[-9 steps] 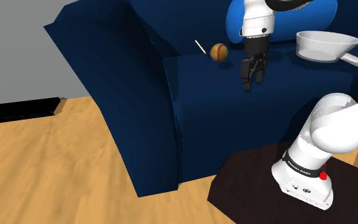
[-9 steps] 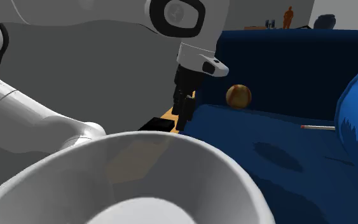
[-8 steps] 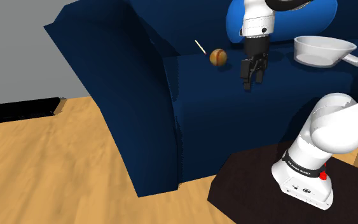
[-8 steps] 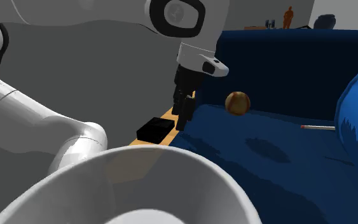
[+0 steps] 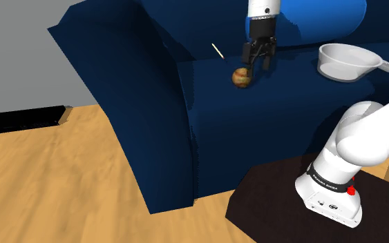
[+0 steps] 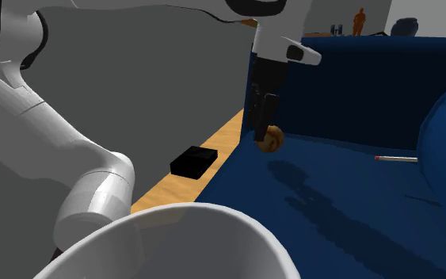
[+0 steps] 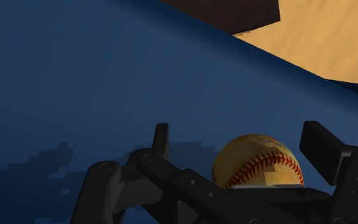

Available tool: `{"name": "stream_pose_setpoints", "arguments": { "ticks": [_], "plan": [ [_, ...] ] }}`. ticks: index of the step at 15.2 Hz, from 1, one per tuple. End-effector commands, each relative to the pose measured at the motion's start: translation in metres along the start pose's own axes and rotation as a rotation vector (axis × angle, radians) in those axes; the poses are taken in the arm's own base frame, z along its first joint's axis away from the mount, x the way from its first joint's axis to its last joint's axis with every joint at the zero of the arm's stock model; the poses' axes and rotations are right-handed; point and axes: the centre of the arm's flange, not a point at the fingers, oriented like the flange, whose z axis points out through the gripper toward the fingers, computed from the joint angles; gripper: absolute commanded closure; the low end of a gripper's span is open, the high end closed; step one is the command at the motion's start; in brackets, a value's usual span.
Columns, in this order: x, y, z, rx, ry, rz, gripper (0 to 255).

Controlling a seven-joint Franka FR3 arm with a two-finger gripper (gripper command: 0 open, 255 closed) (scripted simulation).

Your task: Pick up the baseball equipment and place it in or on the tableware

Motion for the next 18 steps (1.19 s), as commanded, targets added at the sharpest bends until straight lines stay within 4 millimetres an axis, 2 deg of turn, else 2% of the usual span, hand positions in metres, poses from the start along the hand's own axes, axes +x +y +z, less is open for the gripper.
{"name": "stream_pose_setpoints", "arguments": {
  "ticks": [1,8,9,16,18],
  "plan": [
    [0.017,-0.003,-0.019,-0.007,0.022,0.029,0],
    [0.070,-0.005,-0.084,-0.031,0.097,0.130,0],
    [0.072,-0.005,-0.086,-0.032,0.099,0.133,0],
    [0.076,-0.004,-0.046,-0.032,0.099,0.133,0],
    [0.076,-0.004,-0.046,-0.032,0.099,0.133,0]
  ]
}}
